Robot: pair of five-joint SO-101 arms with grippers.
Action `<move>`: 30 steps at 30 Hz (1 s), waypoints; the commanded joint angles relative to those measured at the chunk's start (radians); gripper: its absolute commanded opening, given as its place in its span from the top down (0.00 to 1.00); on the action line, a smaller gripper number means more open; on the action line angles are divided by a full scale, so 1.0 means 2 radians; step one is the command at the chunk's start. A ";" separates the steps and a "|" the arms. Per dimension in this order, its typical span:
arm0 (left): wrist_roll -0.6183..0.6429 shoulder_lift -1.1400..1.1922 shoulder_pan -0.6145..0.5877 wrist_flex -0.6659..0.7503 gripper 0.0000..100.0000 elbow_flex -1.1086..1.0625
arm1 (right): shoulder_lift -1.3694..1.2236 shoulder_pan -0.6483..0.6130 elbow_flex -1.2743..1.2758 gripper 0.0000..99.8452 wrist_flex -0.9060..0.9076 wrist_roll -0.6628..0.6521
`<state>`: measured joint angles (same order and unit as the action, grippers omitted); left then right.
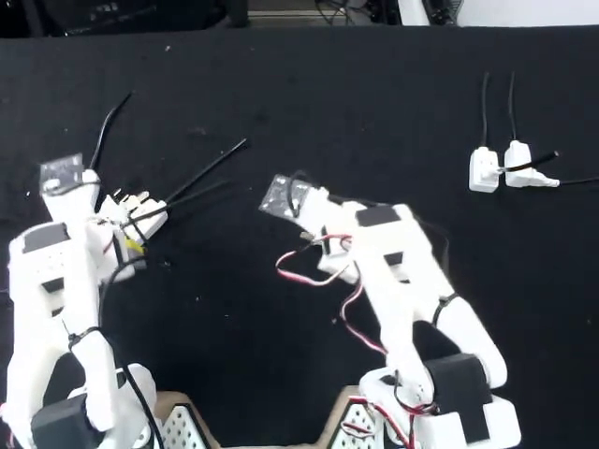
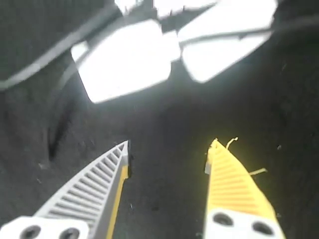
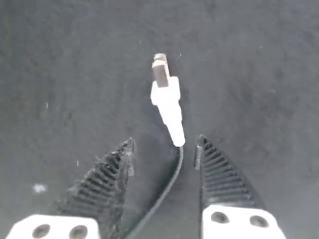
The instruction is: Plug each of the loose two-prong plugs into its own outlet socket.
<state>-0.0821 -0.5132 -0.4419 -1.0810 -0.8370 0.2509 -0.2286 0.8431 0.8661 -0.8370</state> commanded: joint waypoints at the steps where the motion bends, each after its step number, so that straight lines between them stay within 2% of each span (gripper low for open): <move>1: -0.041 -0.008 0.007 0.002 0.74 0.082 | 0.021 -0.013 0.003 0.82 -0.037 0.115; 3: -0.081 0.001 0.017 0.004 0.74 0.095 | 0.025 -0.007 0.007 0.82 -0.044 0.163; 5: -0.114 0.028 0.031 0.002 0.74 0.112 | 0.026 0.004 0.010 0.82 -0.055 0.184; 9: -0.124 0.107 0.062 0.003 0.75 0.159 | 0.031 0.000 0.052 0.82 -0.131 0.225; 12: -0.134 0.163 0.058 0.006 0.75 0.207 | 0.031 0.004 0.076 0.82 -0.177 0.239; 17: -0.188 0.257 0.010 0.015 0.75 0.293 | 0.031 0.001 0.080 0.82 -0.184 0.258; 23: -0.194 0.360 -0.086 0.077 0.75 0.372 | 0.031 0.001 0.080 0.82 -0.184 0.258; 30: -0.191 0.374 -0.143 0.035 0.75 0.476 | 0.031 0.000 0.081 0.82 -0.184 0.258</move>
<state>-0.4657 0.2478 -0.6736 -0.9751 -0.0345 0.2616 -0.2363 1.0073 0.5209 -0.3291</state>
